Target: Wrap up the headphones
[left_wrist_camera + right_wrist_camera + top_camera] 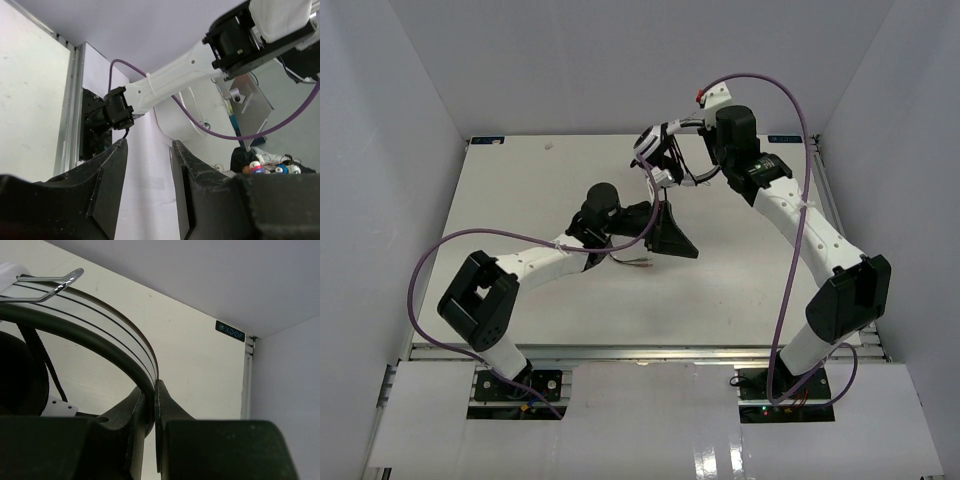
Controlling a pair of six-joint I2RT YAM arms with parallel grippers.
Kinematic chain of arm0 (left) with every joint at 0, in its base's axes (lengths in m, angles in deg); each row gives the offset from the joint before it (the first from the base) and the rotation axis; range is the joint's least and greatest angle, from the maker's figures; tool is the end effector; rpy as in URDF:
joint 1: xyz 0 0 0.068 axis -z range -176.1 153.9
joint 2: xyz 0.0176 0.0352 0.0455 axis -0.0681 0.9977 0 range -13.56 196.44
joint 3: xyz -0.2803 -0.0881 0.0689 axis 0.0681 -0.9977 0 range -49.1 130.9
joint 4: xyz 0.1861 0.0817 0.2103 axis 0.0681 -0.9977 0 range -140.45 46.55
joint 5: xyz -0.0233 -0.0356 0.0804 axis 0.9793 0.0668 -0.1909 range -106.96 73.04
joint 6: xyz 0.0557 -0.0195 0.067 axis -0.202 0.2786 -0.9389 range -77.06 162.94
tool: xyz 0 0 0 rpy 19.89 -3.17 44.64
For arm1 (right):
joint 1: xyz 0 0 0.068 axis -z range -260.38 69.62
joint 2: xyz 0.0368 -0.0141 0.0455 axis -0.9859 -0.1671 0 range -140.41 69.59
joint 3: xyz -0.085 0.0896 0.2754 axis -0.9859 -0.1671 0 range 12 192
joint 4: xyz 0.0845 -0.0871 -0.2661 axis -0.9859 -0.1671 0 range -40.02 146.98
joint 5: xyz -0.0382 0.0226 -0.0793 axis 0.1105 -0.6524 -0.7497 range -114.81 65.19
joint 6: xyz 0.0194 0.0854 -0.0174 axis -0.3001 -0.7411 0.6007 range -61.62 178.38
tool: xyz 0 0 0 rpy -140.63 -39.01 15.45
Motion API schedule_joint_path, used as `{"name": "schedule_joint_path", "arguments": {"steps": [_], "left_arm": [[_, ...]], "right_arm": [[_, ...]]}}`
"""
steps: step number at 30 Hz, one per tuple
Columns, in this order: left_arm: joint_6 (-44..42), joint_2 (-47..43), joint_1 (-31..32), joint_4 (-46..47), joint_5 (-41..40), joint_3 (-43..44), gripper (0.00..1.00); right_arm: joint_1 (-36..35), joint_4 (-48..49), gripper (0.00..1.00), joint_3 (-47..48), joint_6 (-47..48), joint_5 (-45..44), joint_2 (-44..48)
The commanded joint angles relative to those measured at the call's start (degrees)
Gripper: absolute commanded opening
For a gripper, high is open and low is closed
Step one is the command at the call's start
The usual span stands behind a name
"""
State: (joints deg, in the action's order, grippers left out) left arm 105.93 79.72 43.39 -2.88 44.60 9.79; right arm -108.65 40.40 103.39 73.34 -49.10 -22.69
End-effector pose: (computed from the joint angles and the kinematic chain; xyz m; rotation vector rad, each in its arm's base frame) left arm 0.2728 -0.3155 0.3116 0.7422 1.8537 -2.0661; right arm 0.4120 0.1844 0.4188 -0.4058 1.8095 -0.2356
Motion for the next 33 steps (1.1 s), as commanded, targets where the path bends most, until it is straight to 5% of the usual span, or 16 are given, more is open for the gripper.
{"name": "schedule_joint_path", "arguments": {"steps": [1,14,29,33], "left_arm": [[-3.1,-0.9,4.5,5.5,-6.2,0.0,0.50],[-7.8,6.2,13.1,10.0,-14.0,-7.8,0.43],[-8.7,11.4,7.1,21.9,-9.8,-20.3,0.45],[-11.8,10.2,5.9,18.5,-9.2,-19.9,0.45]], "right_arm": [[1.2,-1.7,0.08,5.5,-16.7,-0.3,-0.2],[11.7,-6.7,0.08,9.5,-34.7,20.8,-1.3],[23.5,-1.0,0.08,6.5,-45.5,52.7,11.6],[25.1,-0.5,0.08,6.9,-46.2,58.3,12.8]]}}
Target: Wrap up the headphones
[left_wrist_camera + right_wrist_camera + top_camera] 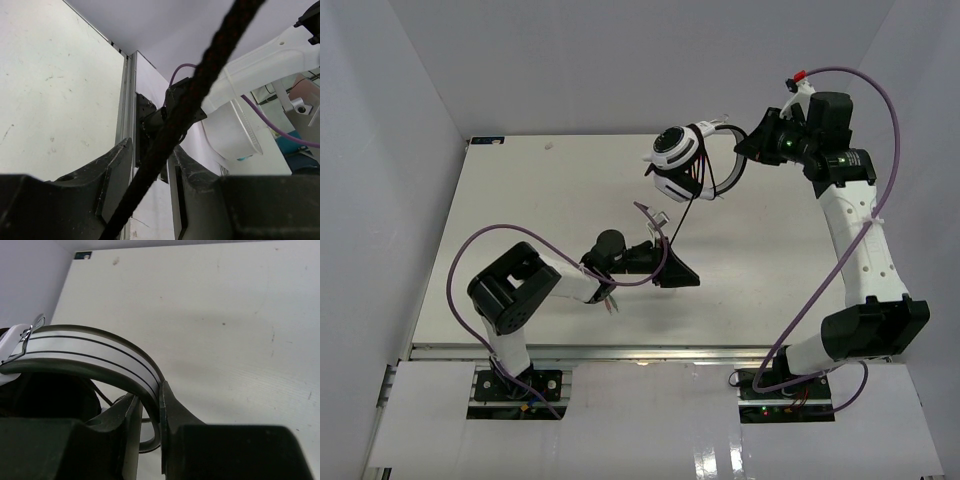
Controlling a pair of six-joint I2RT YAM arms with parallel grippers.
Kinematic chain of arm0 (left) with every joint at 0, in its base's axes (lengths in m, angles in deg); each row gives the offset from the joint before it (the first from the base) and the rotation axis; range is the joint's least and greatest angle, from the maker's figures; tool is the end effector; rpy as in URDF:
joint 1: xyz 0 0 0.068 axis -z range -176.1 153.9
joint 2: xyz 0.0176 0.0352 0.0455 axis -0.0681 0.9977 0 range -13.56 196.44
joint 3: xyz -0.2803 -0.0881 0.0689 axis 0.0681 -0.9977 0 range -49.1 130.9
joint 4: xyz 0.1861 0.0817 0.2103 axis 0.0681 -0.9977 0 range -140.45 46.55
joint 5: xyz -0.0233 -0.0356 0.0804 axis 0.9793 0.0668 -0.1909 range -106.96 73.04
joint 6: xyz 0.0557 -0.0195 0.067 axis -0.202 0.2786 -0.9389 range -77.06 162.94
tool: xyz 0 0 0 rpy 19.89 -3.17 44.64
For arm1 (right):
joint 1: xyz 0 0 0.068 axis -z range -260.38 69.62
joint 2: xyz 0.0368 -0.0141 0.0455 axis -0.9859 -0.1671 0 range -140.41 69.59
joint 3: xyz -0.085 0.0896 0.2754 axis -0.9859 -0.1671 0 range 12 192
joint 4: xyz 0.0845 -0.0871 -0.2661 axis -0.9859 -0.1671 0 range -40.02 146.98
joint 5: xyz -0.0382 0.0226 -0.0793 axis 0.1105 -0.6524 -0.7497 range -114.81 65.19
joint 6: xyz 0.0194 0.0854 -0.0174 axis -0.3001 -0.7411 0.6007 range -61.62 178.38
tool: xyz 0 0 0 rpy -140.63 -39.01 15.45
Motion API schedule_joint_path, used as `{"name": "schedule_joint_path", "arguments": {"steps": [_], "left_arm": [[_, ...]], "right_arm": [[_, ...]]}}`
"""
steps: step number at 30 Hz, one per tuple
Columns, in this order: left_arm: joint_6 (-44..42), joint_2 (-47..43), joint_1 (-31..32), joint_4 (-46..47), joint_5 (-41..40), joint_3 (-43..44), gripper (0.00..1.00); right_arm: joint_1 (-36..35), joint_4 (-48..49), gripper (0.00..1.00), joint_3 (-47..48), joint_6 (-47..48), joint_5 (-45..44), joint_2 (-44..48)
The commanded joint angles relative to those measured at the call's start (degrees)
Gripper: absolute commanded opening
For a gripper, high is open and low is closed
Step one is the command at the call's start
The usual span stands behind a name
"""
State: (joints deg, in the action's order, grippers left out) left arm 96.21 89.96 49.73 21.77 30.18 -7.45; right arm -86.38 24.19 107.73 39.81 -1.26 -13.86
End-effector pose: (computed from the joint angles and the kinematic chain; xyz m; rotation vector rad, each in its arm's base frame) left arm 0.2372 -0.3279 0.1900 0.6885 1.7841 -1.8919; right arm 0.3774 0.0716 0.4717 -0.0662 1.9563 0.6807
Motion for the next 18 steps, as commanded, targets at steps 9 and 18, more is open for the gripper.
{"name": "schedule_joint_path", "arguments": {"steps": [9,18], "left_arm": [[-0.8,0.3,-2.4,-1.8,7.3,-1.9,0.55],[-11.5,-3.7,-2.6,-15.0,7.5,0.4,0.55]], "right_arm": [[4.6,18.1,0.08,-0.8,-17.6,16.7,5.7],[5.3,18.1,0.08,1.4,-18.5,17.8,5.3]]}}
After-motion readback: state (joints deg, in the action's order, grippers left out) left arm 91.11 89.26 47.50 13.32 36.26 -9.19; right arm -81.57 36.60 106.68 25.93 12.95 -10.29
